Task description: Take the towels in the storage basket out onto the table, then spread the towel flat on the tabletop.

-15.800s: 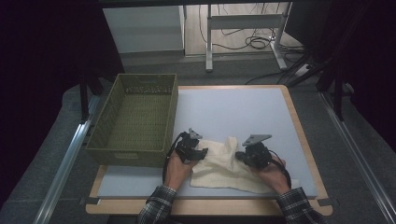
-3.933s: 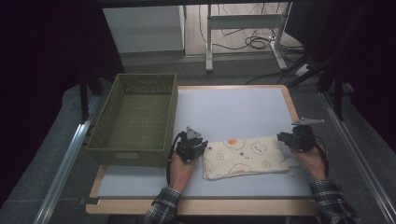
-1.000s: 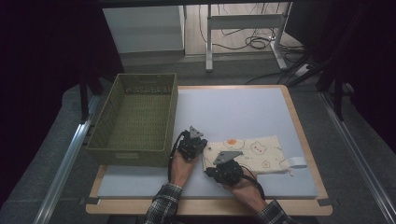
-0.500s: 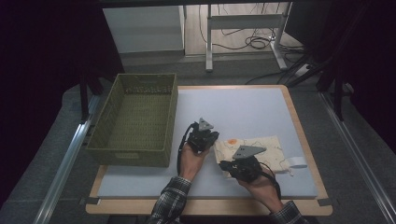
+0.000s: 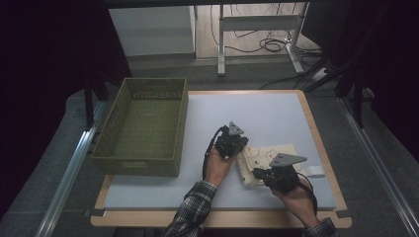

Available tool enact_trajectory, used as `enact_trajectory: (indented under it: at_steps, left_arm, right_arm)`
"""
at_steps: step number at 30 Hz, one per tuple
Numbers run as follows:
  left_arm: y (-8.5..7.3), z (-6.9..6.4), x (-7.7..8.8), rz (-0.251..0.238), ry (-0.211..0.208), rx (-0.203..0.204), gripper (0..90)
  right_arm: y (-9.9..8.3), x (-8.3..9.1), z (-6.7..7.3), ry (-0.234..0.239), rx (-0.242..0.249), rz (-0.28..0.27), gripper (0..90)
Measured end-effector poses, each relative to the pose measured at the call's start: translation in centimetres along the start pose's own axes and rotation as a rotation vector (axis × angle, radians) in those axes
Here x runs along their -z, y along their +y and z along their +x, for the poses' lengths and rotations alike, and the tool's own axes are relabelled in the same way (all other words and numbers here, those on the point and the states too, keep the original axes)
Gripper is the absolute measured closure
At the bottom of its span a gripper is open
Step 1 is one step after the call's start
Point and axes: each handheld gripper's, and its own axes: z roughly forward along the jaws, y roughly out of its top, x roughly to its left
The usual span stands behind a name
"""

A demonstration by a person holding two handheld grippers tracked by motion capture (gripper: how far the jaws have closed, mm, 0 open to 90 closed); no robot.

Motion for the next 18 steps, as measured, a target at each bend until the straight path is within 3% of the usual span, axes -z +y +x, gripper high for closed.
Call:
enact_trajectory:
  at_steps: [8,18]
  left_arm:
    - [1.5,-1.1,-1.3,0.012,-0.038,-0.058,86.8]
    - [2.7,-2.6,-2.8,0.007,-0.067,-0.079,86.9]
  right_arm:
    - [-0.9,1.3,-1.0,-0.018,-0.021,-0.006,84.3]
    - [-1.9,3.0,-2.2,-0.039,-0.057,-0.016,84.1]
